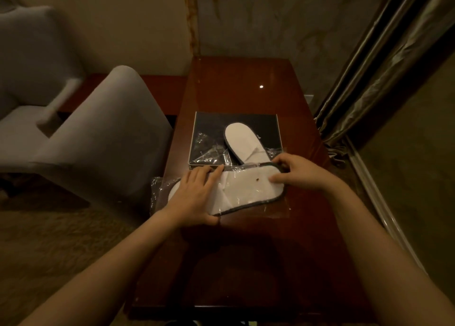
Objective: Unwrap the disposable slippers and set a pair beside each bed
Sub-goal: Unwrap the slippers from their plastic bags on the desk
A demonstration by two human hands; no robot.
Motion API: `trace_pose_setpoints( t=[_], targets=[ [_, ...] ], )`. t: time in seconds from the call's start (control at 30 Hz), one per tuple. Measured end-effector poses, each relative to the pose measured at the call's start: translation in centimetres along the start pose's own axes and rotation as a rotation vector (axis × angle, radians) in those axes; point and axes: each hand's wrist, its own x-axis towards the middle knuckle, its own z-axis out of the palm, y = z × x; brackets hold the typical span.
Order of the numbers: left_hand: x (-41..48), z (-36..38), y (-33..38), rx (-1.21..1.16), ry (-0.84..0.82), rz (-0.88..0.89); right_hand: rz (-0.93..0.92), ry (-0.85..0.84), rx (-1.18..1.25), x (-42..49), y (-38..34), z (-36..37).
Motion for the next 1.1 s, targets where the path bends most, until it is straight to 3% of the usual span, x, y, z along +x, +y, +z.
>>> trace_pose_setpoints(
  t=[0.1, 0.27, 0.43, 0.57, 0.83, 1.1],
  targets=[
    [0.6, 0.0, 1.4, 0.024, 0.017, 0.072, -0.047, -0.080, -0.172, 0.8, -1.8, 0.3],
    [1.1, 0.6, 1.8, 0.008, -0.026, 0.053, -0.024, -0.039, -0.348, 2.3, -3.9, 1.8],
    [0.7, 0.7, 0.0, -0.092, -0.011, 0.006, -0.141, -0.081, -0.185, 1.8, -3.3, 0.3],
    [0.0, 0.8, -1.9, -0.130, -0.069, -0.059, -0.067, -0.044, -0.083, 0.7, -1.7, -2.1],
    [0.9, 1.5, 0.0, -0.129, -0.070, 0.004, 0.049, -0.214, -0.407, 1.3, -1.0, -2.1],
    [0.4, 3.3, -2.5, -0.269, -0.135, -0.168, 0.009, -0.015, -0.199, -0.5, 1.3, -5.5]
  ],
)
